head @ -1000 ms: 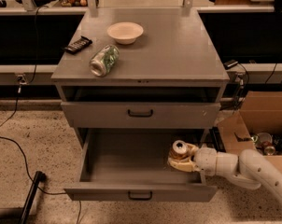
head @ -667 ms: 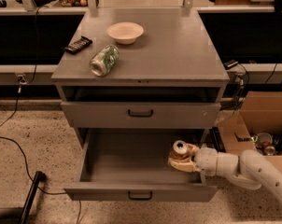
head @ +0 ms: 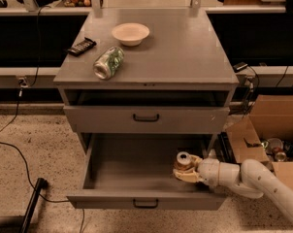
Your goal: Place orange can into middle drawer
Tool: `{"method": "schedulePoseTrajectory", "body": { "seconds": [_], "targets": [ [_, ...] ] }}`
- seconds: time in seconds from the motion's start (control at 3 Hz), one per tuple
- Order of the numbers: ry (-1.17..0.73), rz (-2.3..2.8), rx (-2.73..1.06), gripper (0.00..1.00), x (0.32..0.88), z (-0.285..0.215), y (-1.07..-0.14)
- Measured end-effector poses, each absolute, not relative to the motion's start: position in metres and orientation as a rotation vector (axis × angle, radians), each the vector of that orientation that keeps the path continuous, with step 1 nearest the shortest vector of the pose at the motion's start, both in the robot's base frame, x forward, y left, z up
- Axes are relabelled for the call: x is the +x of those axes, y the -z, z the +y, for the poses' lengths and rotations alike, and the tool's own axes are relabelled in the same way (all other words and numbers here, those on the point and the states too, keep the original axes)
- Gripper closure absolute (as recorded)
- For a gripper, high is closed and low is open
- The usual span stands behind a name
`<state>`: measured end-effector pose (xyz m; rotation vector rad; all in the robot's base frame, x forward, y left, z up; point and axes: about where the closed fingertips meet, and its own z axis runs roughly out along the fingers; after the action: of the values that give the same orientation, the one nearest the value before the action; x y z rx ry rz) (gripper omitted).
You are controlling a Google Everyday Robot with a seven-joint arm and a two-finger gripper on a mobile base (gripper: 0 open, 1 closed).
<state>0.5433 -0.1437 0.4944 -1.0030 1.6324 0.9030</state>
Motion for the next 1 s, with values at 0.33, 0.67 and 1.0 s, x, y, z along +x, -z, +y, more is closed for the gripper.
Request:
{"method": "schedulePoseTrajectory", "body": {
  "seconds": [0.33,0.67,1.0],
  "targets": [
    [-0.926,1.645,-0.976,1.0,0.5494,-0.1474,-0.4627],
    [-0.931,1.643,-0.974,0.83,0.5498,-0.1456,-0.461],
    [-0.935,1.641,-0.977,0.6,0.5497,-0.1429,-0.461]
  ]
}}
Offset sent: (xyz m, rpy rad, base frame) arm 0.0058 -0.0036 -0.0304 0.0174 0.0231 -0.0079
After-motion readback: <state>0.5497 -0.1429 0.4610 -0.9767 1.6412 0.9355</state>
